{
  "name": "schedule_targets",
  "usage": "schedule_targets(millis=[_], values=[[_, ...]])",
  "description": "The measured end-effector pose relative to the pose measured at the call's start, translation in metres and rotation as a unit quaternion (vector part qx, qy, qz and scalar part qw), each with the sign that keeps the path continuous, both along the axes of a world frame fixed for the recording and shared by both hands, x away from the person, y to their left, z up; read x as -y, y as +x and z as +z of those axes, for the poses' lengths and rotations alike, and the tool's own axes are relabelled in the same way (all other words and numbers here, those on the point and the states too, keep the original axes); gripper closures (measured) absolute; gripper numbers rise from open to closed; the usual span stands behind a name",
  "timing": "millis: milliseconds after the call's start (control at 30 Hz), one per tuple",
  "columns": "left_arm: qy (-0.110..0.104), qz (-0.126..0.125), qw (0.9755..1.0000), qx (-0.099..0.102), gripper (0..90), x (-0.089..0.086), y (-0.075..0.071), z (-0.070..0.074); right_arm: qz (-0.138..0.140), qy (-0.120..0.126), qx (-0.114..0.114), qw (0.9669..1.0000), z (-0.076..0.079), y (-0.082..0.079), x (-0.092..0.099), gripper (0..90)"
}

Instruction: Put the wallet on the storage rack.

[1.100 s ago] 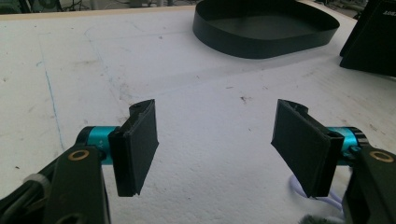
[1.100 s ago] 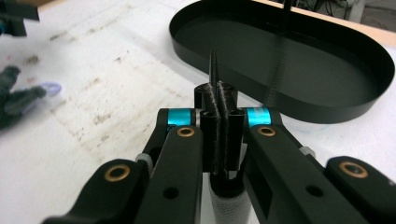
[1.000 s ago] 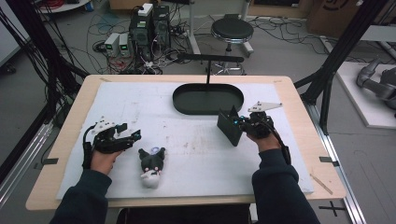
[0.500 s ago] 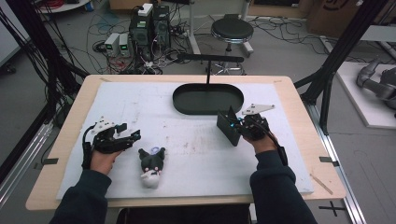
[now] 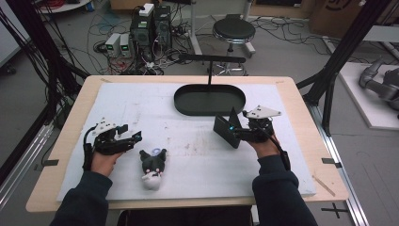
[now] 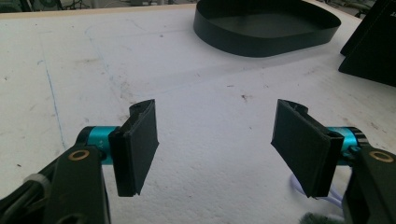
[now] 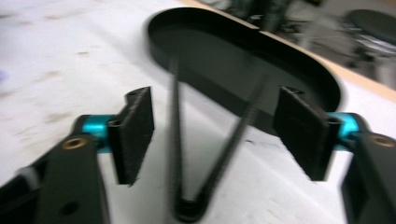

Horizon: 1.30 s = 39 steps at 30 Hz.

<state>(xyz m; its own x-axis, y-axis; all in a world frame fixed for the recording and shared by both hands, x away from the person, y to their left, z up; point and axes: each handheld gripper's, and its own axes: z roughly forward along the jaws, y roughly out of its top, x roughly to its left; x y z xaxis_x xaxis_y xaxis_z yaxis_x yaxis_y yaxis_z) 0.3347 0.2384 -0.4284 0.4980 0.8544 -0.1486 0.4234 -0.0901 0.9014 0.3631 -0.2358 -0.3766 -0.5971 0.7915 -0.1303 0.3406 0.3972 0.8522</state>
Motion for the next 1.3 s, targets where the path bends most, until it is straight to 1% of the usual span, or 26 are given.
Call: schedule_targets(millis=[33,67,133,167,233,267,300,367,400,467,533,567,633,667,767,833,867,967,1000,1033,1100,1133,1233,1300], values=[[0.001,0.0,1.0,0.001,30.9,0.0,0.0,0.0,-0.002,0.001,-0.002,1.0,-0.002,0.0,0.0,24.8],[0.0,0.0,1.0,0.001,30.9,0.0,0.0,0.0,-0.004,0.001,-0.01,0.9999,-0.006,0.001,-0.001,24.5],[0.0,0.0,1.0,0.001,30.9,0.0,0.0,0.0,-0.007,-0.002,-0.036,0.9993,-0.015,0.004,-0.003,24.6],[0.0,0.0,1.0,0.001,30.9,0.0,0.0,0.0,-0.01,-0.002,-0.048,0.9988,-0.02,0.005,-0.005,25.3],[-0.001,-0.001,1.0,0.003,30.9,0.0,0.0,0.0,-0.015,0.001,-0.065,0.9978,-0.029,0.009,-0.006,30.6],[-0.003,-0.001,1.0,0.005,30.9,0.0,0.0,0.0,-0.016,0.003,-0.071,0.9974,-0.032,0.011,-0.006,35.3],[-0.002,-0.001,1.0,0.006,30.9,0.0,0.0,0.0,-0.016,0.005,-0.081,0.9966,-0.034,0.012,-0.006,42.4],[-0.002,-0.002,1.0,0.006,30.4,0.0,0.0,0.0,-0.008,0.005,-0.084,0.9964,-0.034,0.013,-0.007,52.6],[-0.001,-0.002,1.0,0.005,30.4,0.0,0.0,0.0,-0.005,0.006,-0.086,0.9962,-0.033,0.013,-0.007,59.6],[0.0,-0.002,1.0,0.005,30.4,0.0,0.0,0.0,0.001,0.005,-0.084,0.9964,-0.03,0.013,-0.008,76.6],[-0.001,-0.001,1.0,0.005,30.4,0.0,0.0,0.0,0.012,0.011,-0.082,0.9965,-0.027,0.013,-0.009,78.3],[-0.001,0.0,1.0,0.005,30.4,-0.001,0.001,0.0,0.012,0.008,-0.079,0.9968,-0.025,0.013,-0.011,78.5],[-0.002,0.0,1.0,0.006,30.3,-0.001,0.001,0.0,0.017,0.013,-0.076,0.9969,-0.02,0.016,-0.014,78.6],[-0.002,0.0,1.0,0.006,30.3,-0.001,0.001,0.0,0.017,0.013,-0.076,0.9969,-0.02,0.016,-0.014,78.6],[-0.003,-0.002,0.9999,0.01,30.4,-0.001,0.001,0.0,0.019,0.032,-0.065,0.9972,-0.012,0.024,-0.016,78.4],[-0.004,-0.003,0.9999,0.015,30.3,-0.001,0.0,0.0,0.015,0.039,-0.061,0.9973,-0.006,0.029,-0.018,78.4],[-0.004,-0.001,0.9998,0.019,30.3,-0.001,0.0,0.001,0.013,0.043,-0.055,0.9975,-0.003,0.032,-0.019,78.4],[-0.007,0.004,0.9997,0.024,28.1,-0.003,0.001,0.001,0.011,0.051,-0.058,0.997,0.003,0.046,-0.024,78.5],[-0.006,0.004,0.9997,0.025,27.3,-0.004,0.001,0.001,0.009,0.053,-0.052,0.9972,0.005,0.051,-0.025,78.4],[-0.005,0.004,0.9997,0.025,27.1,-0.004,0.001,0.001,0.007,0.056,-0.056,0.9968,0.007,0.056,-0.027,78.4],[-0.003,0.003,0.9997,0.026,27.1,-0.004,0.0,0.001,0.001,0.058,-0.05,0.997,0.011,0.068,-0.032,78.5],[-0.004,0.003,0.9996,0.026,27.1,-0.003,0.001,0.001,-0.003,0.058,-0.049,0.9971,0.013,0.074,-0.034,78.4],[-0.002,0.003,0.9997,0.026,27.1,-0.004,0.001,0.001,-0.012,0.045,-0.042,0.998,0.017,0.094,-0.043,78.4],[-0.001,0.002,0.9997,0.025,27.2,-0.004,0.001,0.001,-0.023,0.042,-0.045,0.9979,0.018,0.107,-0.048,78.5]])
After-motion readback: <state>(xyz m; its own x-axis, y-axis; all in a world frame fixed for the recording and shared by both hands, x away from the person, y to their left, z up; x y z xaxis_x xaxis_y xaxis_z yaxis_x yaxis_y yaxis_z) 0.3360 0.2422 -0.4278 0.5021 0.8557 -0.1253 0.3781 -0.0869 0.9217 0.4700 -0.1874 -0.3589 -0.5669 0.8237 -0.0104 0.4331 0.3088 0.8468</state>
